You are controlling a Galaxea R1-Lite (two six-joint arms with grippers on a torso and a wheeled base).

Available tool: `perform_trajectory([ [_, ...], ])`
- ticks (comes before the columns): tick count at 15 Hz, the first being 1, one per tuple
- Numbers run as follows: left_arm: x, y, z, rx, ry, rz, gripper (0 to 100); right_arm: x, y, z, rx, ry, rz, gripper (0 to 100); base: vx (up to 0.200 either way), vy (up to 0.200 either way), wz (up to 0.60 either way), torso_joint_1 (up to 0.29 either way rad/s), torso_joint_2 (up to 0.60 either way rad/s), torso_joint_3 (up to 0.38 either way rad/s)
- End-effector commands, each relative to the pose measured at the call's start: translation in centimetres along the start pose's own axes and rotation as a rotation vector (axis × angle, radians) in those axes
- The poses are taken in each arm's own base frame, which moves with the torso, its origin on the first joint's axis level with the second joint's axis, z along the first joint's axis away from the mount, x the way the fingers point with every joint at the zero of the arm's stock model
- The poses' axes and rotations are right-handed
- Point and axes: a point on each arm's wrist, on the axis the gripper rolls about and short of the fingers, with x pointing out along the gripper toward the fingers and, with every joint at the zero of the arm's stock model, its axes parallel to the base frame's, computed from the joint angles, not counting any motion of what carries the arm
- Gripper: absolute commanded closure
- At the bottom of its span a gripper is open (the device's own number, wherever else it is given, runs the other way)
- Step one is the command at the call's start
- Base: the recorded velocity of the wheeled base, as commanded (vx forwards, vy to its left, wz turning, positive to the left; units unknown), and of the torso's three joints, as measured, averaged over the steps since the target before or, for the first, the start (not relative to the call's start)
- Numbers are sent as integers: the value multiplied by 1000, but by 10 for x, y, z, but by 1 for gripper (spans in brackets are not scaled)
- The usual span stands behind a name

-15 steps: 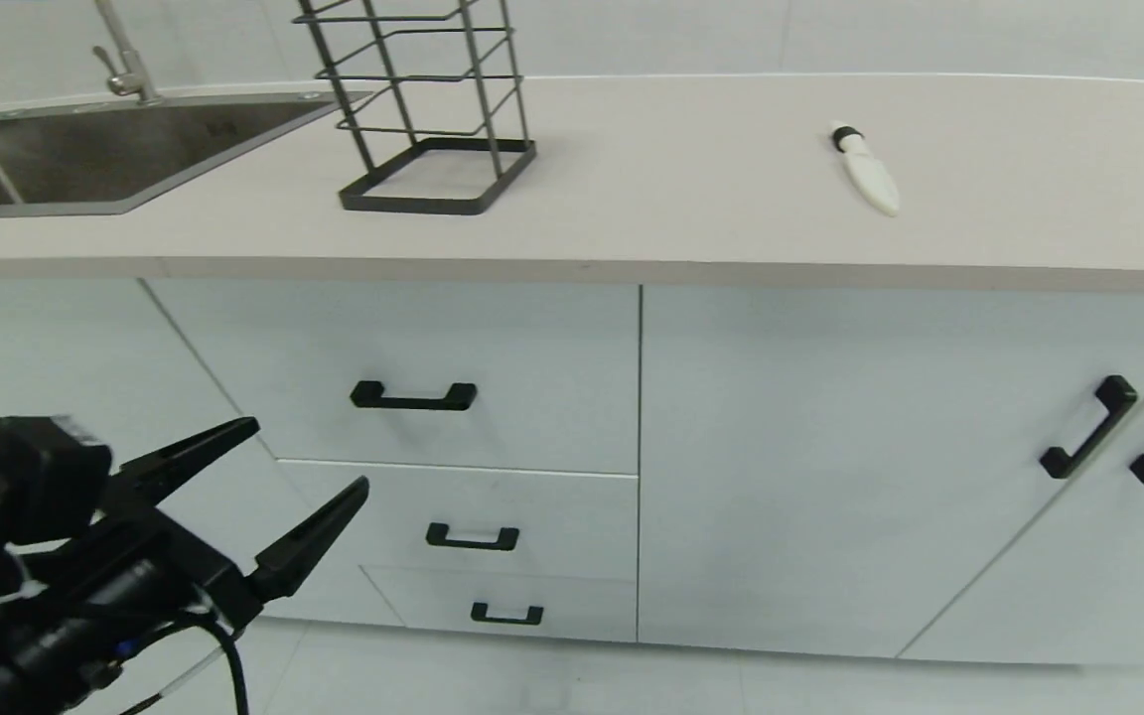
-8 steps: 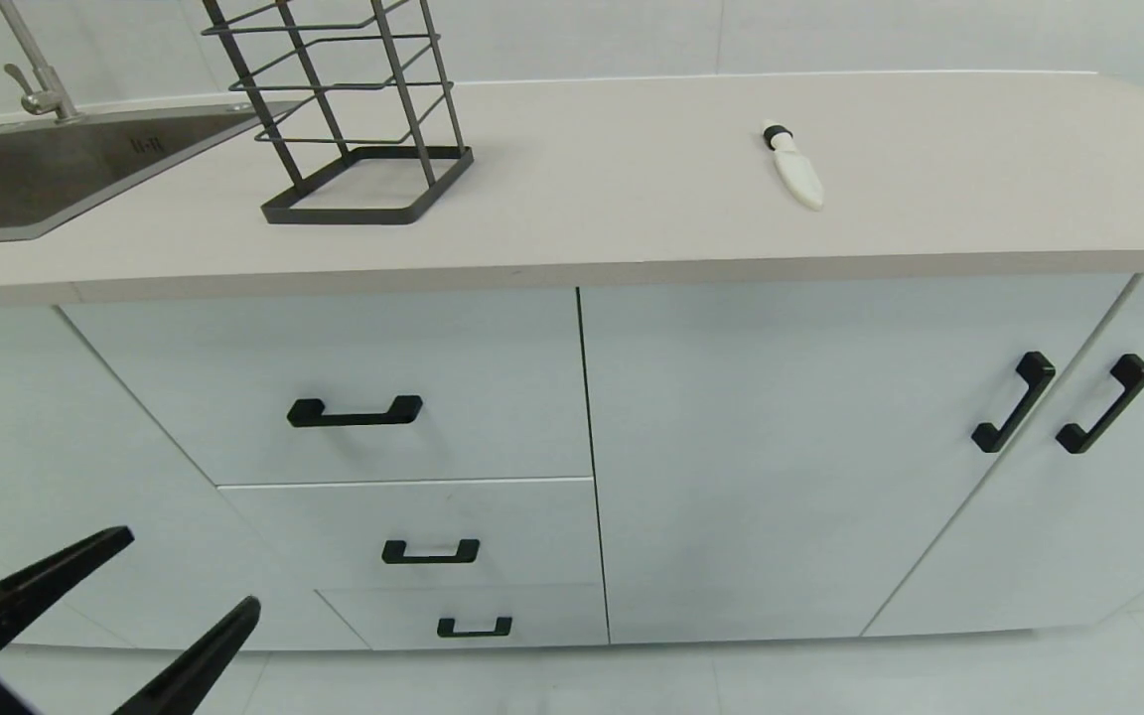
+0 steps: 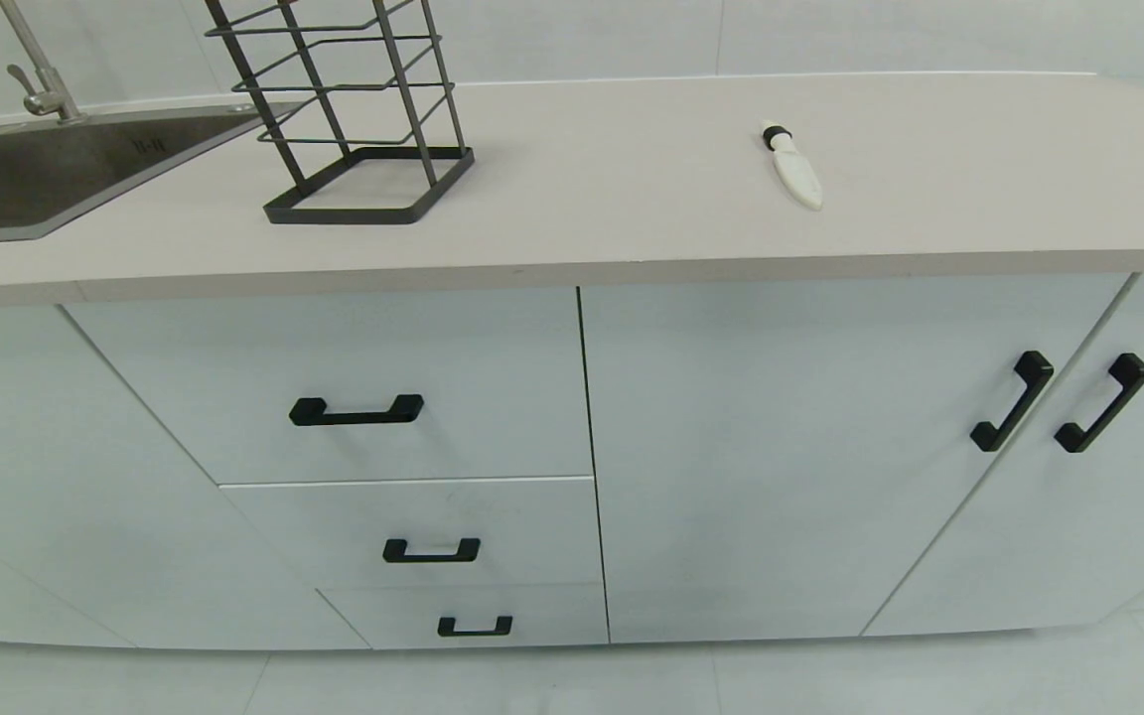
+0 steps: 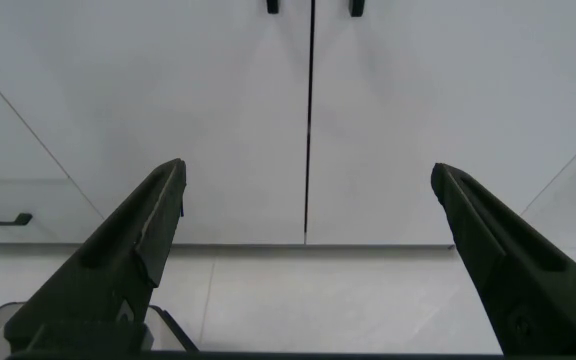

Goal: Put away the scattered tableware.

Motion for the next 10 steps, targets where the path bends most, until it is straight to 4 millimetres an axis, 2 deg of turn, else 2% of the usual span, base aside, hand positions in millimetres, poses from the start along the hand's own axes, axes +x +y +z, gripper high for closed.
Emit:
perform_trajectory([
  [1, -11, -1, -5, 14, -126, 103, 0, 0, 0, 0, 0, 1, 0, 0, 0, 0, 0, 0, 0, 0],
  [4, -11, -1, -4, -79, -133, 128, 0, 0, 0, 0, 0, 2, 0, 0, 0, 0, 0, 0, 0, 0],
  [9, -11, 0, -4, -46, -129, 138, 0, 0, 0, 0, -1, 2, 2, 0, 0, 0, 0, 0, 0, 0],
  [10, -11, 0, -5, -45, -129, 137, 0, 0, 0, 0, -5, 2, 2, 0, 0, 0, 600, 7, 2, -2],
])
